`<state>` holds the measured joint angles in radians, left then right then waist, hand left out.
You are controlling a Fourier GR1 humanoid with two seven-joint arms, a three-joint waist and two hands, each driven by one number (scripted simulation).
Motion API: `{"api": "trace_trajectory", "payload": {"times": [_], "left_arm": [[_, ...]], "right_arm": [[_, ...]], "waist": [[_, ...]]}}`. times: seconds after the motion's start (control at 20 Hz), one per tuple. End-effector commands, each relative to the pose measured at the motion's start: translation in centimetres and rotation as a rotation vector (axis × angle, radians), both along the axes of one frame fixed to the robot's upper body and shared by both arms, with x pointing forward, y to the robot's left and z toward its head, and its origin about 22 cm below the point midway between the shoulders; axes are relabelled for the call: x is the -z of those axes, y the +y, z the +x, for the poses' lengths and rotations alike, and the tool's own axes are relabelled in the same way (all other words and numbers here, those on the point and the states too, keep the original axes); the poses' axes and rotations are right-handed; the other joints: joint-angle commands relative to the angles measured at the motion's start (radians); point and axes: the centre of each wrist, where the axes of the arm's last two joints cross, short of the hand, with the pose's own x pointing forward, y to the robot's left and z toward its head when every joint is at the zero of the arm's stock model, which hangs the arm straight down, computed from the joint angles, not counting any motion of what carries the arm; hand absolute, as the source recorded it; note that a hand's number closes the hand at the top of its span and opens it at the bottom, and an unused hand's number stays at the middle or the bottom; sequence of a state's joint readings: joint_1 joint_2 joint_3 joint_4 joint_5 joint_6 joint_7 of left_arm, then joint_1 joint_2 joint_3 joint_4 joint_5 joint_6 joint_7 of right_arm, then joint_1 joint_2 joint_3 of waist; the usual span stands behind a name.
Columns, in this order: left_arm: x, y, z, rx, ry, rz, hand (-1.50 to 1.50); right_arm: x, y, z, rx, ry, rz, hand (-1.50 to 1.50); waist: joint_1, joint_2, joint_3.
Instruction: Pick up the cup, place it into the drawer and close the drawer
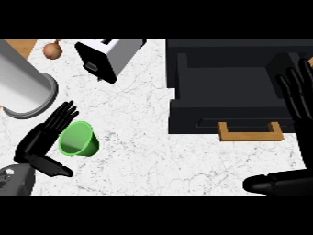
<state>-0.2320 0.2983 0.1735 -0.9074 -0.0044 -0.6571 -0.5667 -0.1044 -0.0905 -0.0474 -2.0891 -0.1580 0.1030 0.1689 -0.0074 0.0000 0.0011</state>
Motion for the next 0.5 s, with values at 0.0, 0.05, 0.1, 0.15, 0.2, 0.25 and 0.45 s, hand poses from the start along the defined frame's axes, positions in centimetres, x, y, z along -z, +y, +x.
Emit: {"api": "trace_trajectory", "payload": {"times": [0.0,0.05,0.1,0.15,0.2,0.25,0.45], "left_arm": [[2.3,-0.4,-0.2,0.055,-0.01,-0.089,-1.5],[2.6,-0.1,-0.5,0.031,-0.013,-0.08,-1.5],[1.7,2.3,0.2,0.025,-0.009,-0.08,-1.5],[2.9,-2.1,0.5,0.051,-0.026,-0.082,-1.5],[3.3,-0.4,-0.2,0.011,-0.021,-0.069,-1.5],[2.2,1.2,0.7,0.016,-0.026,-0.069,-1.5],[4.3,-0.2,-0.3,0.032,0.001,-0.071,-1.5]], "right_arm": [[0.8,0.3,1.6,-0.018,-0.007,0.007,-1.5],[1.3,-0.3,0.7,0.002,0.016,-0.025,-1.5],[0.1,0.5,0.1,-0.018,0.008,0.013,-1.5],[0.3,0.7,2.3,-0.008,0.007,-0.01,-1.5],[1.3,-0.6,0.7,-0.024,0.014,-0.007,-1.5],[1.1,1.0,-0.8,-0.019,0.013,-0.008,-1.5],[-0.8,0.6,2.0,-0.025,0.016,-0.024,-1.5]], "waist": [[0.001,0.004,-0.002],[0.0,0.003,-0.002],[-0.006,0.004,-0.003],[0.001,0.005,-0.003],[-0.003,0.003,-0.002],[-0.009,0.003,-0.003],[-0.002,0.005,-0.003]]}}
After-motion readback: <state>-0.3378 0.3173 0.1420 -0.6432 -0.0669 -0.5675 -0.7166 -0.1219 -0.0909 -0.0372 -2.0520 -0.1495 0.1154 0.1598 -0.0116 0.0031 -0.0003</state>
